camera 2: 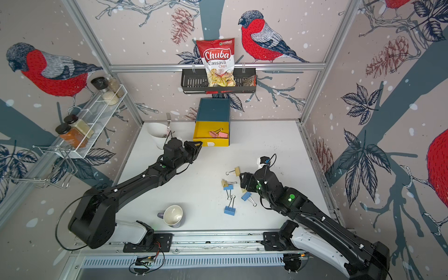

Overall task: Put the binder clips in the drawer according to color
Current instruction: Close the drawer in the storage box.

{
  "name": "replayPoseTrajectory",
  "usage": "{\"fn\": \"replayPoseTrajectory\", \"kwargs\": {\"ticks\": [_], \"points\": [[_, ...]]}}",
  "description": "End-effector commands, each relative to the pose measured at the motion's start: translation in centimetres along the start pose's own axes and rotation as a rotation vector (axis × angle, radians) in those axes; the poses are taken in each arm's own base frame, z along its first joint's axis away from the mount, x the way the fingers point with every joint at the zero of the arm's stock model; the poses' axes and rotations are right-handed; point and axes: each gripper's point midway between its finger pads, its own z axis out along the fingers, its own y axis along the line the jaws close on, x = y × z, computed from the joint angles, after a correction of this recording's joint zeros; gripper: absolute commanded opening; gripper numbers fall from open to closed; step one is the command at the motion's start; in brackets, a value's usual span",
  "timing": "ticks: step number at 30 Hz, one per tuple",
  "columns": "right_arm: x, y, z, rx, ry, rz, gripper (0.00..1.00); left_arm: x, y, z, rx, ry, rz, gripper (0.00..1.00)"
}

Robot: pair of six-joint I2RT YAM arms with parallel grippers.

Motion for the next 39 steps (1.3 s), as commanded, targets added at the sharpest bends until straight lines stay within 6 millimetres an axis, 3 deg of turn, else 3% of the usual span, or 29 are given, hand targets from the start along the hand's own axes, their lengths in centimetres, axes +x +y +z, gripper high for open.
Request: {"fn": "replayPoseTrajectory", "kwargs": {"ticks": [1, 7, 10, 11, 23, 39], "points": [[-0.6, 0.6, -0.1, -0.020, -0.021, 0.015, 0.87, -0.3, -1.3, 1.1, 0.050, 0.014, -0.020, 0.28], [-0.8, 0.7, -0.2, -0.018, -0.024, 0.010, 0.88, -1.1, -1.5, 3.6, 0.063, 0.024, -0.056, 0.23], [-0.8, 0.6, -0.2, -0.016, -0.024, 0.008, 0.88, -1.4, -1.2, 4.8, 0.047, 0.019, -0.054, 0.23], [-0.7, 0.6, -0.1, -0.015, -0.022, 0.008, 0.88, -1.6, -2.4, 5.2, 0.070, 0.020, -0.053, 0.23], [-0.7, 0.3, -0.2, -0.009, -0.023, 0.002, 0.88, -2.6, -2.5, 9.8, 0.062, 0.029, -0.086, 0.26], [-0.2, 0.3, 0.0, -0.019, -0.013, 0.015, 0.88, -4.3, -3.7, 10.8, 0.056, 0.010, -0.065, 0.37]]}}
